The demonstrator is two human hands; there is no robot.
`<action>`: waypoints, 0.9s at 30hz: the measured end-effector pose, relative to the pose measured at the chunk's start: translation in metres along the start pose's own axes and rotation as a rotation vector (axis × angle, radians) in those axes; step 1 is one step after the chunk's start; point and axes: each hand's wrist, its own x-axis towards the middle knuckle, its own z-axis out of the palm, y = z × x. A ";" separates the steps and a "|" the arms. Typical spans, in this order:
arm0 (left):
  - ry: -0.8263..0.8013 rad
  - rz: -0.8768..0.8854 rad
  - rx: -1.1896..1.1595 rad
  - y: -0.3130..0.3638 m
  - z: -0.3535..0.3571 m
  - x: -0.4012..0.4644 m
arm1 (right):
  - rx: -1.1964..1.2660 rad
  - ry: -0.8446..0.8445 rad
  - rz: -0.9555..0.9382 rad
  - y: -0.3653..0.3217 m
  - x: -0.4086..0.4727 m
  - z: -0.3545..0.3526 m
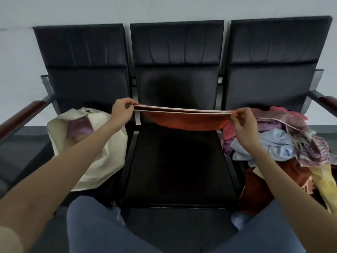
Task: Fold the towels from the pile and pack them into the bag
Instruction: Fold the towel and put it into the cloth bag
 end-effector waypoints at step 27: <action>-0.795 0.365 0.289 -0.090 0.198 -0.221 | -0.279 -0.628 0.284 0.115 -0.173 0.009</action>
